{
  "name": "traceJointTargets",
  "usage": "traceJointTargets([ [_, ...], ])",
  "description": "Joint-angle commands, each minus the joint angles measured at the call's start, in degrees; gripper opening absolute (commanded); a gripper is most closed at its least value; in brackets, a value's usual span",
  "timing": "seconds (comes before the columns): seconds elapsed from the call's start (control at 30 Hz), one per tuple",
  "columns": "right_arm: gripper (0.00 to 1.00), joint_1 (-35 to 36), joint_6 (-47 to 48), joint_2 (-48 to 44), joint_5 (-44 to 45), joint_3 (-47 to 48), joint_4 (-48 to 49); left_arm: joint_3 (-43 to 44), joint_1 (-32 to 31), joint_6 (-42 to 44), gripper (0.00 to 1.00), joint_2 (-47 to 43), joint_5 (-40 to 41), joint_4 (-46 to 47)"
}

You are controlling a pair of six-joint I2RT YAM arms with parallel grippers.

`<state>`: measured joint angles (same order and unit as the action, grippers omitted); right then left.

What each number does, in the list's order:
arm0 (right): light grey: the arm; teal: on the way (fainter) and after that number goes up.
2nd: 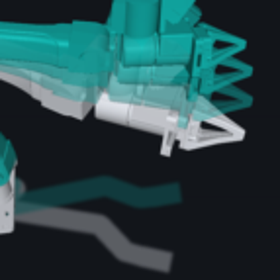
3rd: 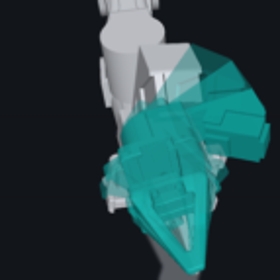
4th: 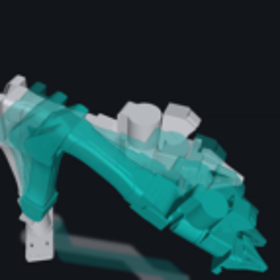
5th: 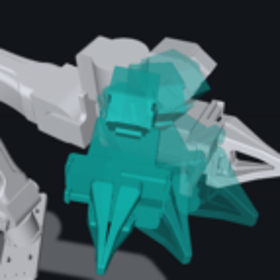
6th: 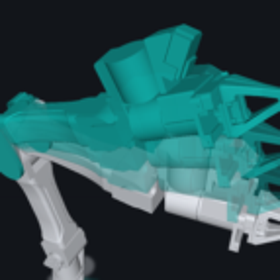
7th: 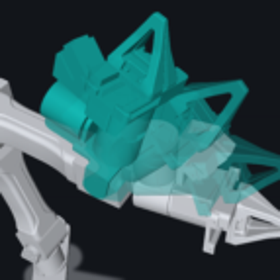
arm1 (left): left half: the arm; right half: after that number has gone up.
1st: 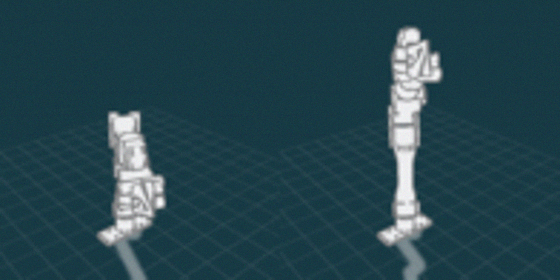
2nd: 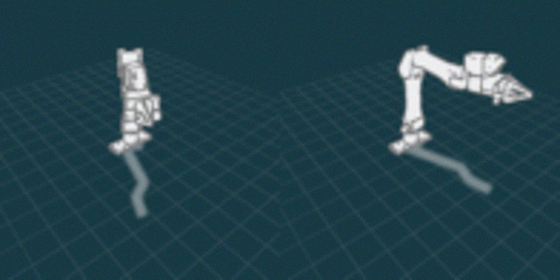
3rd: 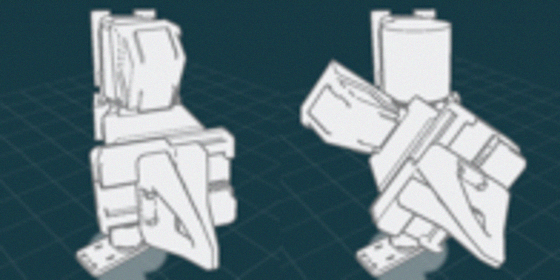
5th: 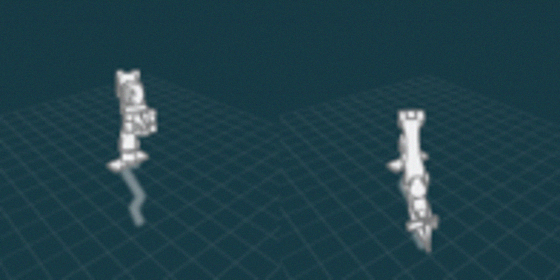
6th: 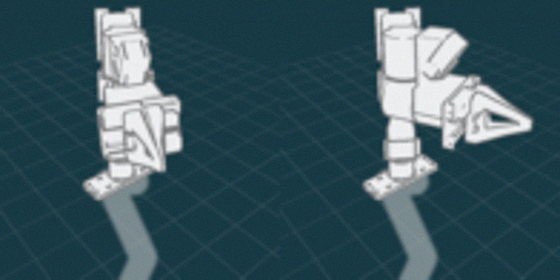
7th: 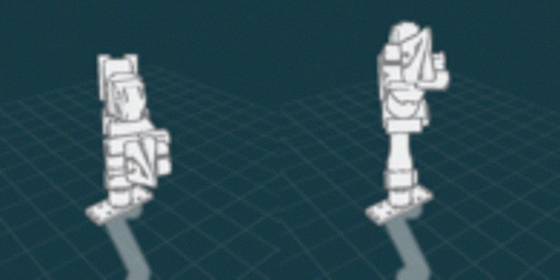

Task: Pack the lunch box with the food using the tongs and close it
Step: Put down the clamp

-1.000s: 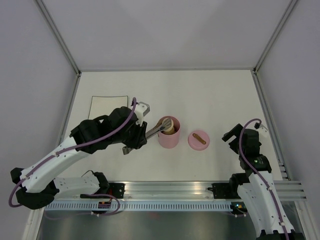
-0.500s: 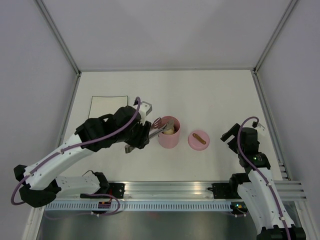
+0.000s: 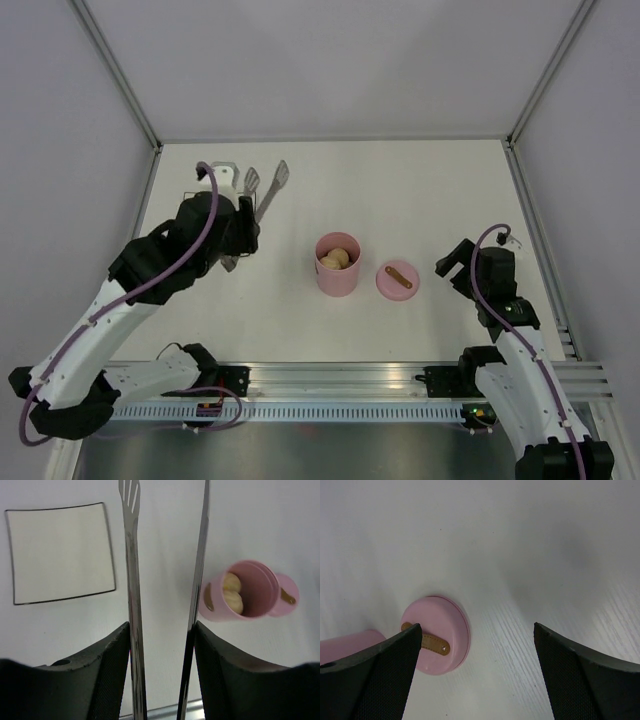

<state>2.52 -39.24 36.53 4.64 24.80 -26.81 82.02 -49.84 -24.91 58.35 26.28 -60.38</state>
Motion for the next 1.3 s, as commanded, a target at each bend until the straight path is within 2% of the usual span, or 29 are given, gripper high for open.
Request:
traceJointTargets([
  [0.0,0.98,0.2,1.4,1.9,-3.5,1.7,4.7,-5.8,10.4,-2.6,0.58,-1.1,3.5,6.3],
  [0.03,0.98,0.2,1.5,2.2,-4.2,1.7,5.2,-7.8,15.7,-3.0,0.58,-1.5,2.6,7.8],
  [0.13,0.98,0.2,2.5,3.5,-7.1,1.7,7.5,-15.7,22.7,-5.9,0.57,-3.2,2.0,12.2],
  [0.3,0.98,0.2,4.0,5.8,-9.7,1.7,10.0,-28.0,28.7,-10.8,0.58,-9.0,2.9,18.8],
  [0.4,0.98,0.2,4.7,6.7,-10.8,1.2,11.4,-32.6,31.1,-12.2,0.58,-7.6,2.3,21.8],
  [0.53,0.98,0.2,4.8,7.3,-11.6,0.0,12.7,-37.3,31.8,-13.3,0.57,-4.3,1.2,25.4],
  [0.7,0.98,0.2,4.6,6.2,-12.9,-1.7,13.7,-42.3,32.2,-14.4,0.57,-0.9,4.7,29.8],
  [0.9,0.98,0.2,4.5,6.3,-16.2,-2.9,14.7,-46.7,32.2,-9.7,0.58,-1.2,0.7,36.6],
  [1.13,0.98,0.2,5.8,7.1,-15.8,-2.7,13.9,-45.1,32.3,-8.8,0.60,4.7,-2.2,35.8],
  [1.27,0.98,0.2,6.2,7.3,-14.3,-2.1,12.0,-41.0,32.3,-10.9,0.61,11.8,-1.4,30.6],
])
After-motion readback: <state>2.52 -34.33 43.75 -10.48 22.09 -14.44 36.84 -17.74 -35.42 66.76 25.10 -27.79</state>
